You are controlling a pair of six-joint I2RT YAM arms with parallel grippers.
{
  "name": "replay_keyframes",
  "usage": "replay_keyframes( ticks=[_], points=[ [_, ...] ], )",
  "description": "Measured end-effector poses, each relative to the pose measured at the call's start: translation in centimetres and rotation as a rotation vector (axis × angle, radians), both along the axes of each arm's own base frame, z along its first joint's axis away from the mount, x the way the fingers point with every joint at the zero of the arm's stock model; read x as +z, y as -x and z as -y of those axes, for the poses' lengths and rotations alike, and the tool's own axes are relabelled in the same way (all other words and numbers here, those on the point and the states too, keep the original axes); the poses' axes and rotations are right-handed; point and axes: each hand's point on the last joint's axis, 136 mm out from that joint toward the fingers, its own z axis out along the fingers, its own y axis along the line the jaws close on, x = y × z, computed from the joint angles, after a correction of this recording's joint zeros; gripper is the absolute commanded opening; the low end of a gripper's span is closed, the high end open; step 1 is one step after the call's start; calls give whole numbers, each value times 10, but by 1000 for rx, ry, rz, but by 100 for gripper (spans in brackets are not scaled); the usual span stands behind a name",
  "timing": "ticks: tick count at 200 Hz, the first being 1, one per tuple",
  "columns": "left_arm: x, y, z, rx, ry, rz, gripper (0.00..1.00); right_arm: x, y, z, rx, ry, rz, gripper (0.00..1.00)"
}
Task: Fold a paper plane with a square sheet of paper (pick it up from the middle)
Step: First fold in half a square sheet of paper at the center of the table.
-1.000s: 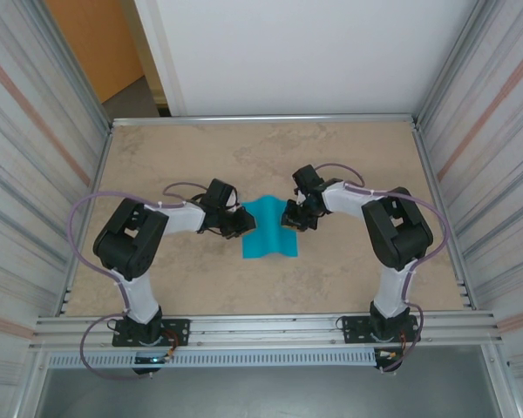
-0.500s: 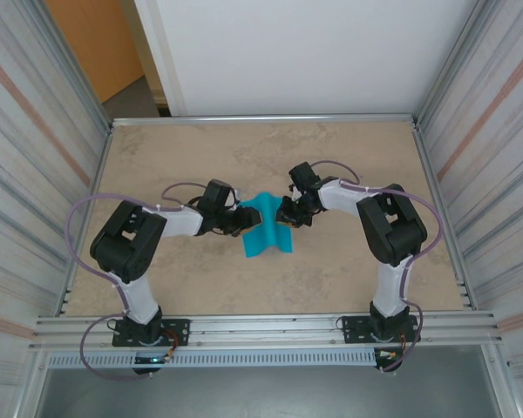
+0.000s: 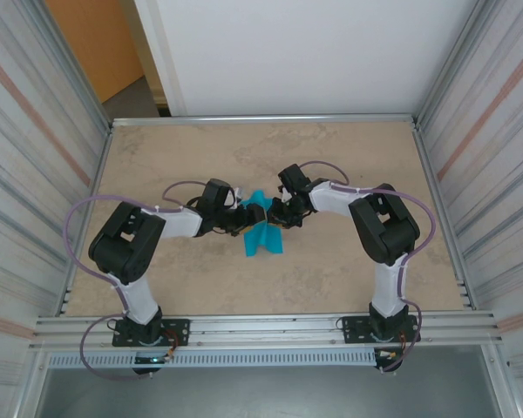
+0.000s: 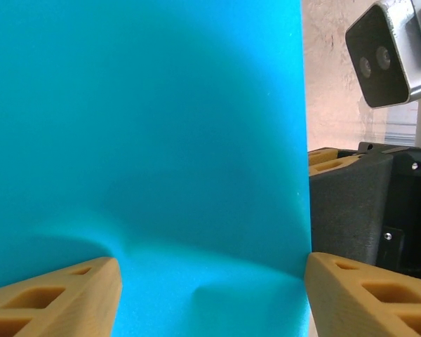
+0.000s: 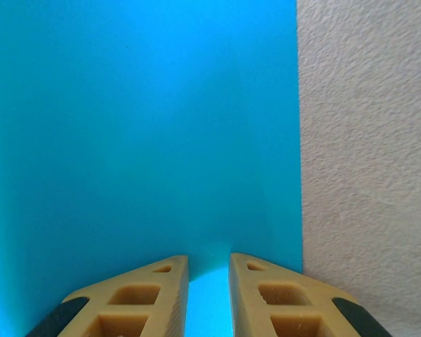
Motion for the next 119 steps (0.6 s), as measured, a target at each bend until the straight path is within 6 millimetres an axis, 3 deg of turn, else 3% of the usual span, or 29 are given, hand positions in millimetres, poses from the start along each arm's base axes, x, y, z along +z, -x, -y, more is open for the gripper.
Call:
replay_keyframes(
  ticks=[46,87,119],
  points=[
    [0,2,-4,11,-19,-4,74,0,0,0,-1,0,0,23],
    [8,4,-10,21,-32,24,83,0,-1,1,-3,2,1,24],
    [9,5,-10,16,-33,32,82,0,0,0,-2,1,1,24]
  ],
)
